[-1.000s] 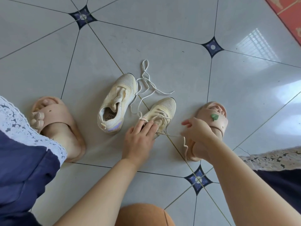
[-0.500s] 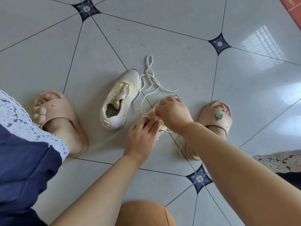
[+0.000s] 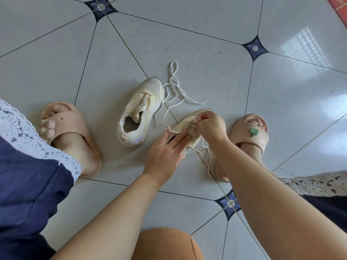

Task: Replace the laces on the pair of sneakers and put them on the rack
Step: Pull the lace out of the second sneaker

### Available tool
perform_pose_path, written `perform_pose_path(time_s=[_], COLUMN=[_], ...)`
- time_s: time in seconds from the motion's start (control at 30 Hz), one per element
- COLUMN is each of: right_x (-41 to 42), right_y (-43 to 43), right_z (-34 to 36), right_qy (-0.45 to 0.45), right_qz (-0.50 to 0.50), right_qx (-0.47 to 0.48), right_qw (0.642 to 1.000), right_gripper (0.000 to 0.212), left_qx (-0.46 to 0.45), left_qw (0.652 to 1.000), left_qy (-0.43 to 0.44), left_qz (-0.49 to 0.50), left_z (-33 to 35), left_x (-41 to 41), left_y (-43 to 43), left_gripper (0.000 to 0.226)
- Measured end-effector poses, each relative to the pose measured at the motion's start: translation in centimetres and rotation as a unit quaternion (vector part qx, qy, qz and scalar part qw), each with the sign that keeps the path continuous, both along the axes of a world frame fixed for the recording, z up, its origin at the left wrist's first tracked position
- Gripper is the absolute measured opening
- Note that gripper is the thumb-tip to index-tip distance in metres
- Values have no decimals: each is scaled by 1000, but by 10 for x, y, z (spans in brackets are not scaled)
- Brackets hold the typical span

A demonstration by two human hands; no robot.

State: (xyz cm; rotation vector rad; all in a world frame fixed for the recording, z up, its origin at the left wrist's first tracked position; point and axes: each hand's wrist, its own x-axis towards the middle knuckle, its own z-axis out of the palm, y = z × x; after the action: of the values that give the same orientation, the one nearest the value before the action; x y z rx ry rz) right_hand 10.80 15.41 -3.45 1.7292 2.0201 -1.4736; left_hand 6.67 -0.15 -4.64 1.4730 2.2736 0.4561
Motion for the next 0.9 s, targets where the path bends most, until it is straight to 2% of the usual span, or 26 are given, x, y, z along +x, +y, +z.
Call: perform_pose_path(time_s=[0.13, 0.3, 0.43, 0.47, 0.53, 0.6, 0.63, 0.7, 0.73, 0.77, 0.8, 0.87, 0.9], right_x=[3, 4, -5, -8, -13, -16, -16, -17, -17, -16, -14, -8, -5], right_y=[6, 12, 6, 6, 11, 16, 15, 11, 9, 10, 12, 18, 22], right_z=[6, 10, 8, 9, 12, 14, 15, 14, 14, 13, 13, 17, 19], right_qy=[-1, 11, -43, -47, -34, 6, 27, 68, 74, 73, 62, 15, 4], right_qz=[163, 298, 376, 361, 265, 86, -12, -186, -228, -218, -155, 41, 123], right_qx=[40, 73, 194, 209, 187, 93, 29, -120, -165, -178, -152, -19, 47], right_qw=[986, 952, 905, 907, 945, 992, 999, 973, 957, 957, 974, 999, 991], right_gripper=[12, 20, 14, 14, 14, 13, 18, 26, 28, 27, 21, 6, 11], left_qx=[42, 55, 27, 15, 25, 69, 83, 89, 85, 80, 72, 62, 58], left_qw=[999, 998, 999, 999, 998, 994, 992, 992, 993, 994, 995, 996, 996], left_qy=[1, 24, 25, 27, 52, 86, 94, 89, 80, 73, 66, 61, 67], left_qz=[19, 7, -5, -11, -24, -24, -23, -18, -12, -7, -5, -5, -7], left_z=[1, -7, -11, -10, -7, -4, -3, -2, -3, -3, -2, -2, -2], left_x=[0, 0, 1, 1, 0, -1, -1, -1, -1, -2, -2, -2, -1], left_y=[1, 5, 3, 3, 2, 3, 5, 6, 5, 4, 4, 2, 2], left_gripper=[51, 46, 46, 47, 49, 50, 51, 53, 53, 53, 52, 50, 50])
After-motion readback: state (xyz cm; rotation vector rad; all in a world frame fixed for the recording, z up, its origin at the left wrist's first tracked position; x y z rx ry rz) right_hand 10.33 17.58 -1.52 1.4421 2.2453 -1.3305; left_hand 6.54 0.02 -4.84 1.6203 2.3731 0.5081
